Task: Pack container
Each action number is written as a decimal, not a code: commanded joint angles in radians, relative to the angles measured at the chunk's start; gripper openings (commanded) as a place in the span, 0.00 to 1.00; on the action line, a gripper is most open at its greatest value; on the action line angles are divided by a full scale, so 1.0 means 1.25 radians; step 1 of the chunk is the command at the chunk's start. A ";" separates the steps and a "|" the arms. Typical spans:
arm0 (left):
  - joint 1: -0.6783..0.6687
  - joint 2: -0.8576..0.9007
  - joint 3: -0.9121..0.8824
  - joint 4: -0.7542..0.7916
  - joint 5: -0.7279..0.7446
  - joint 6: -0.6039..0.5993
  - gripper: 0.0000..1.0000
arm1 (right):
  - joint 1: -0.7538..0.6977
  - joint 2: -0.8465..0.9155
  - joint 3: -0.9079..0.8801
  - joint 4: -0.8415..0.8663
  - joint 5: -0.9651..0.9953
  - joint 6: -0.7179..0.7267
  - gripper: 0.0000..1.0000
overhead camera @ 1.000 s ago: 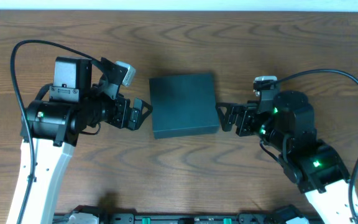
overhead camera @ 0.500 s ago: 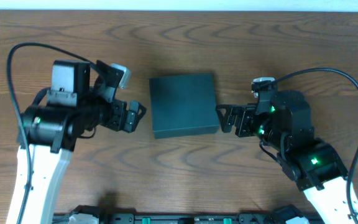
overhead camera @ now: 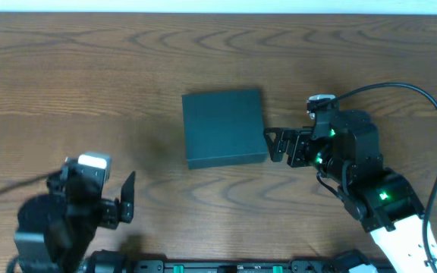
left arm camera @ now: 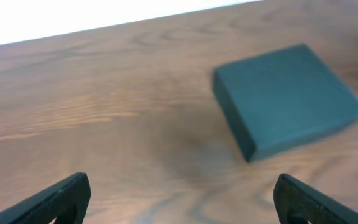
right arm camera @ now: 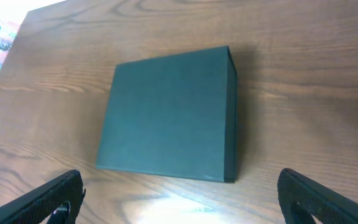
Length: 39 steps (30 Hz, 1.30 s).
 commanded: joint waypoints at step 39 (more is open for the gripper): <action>0.047 -0.358 -0.632 0.355 -0.053 -0.171 0.95 | -0.005 0.001 0.008 -0.001 0.005 -0.011 0.99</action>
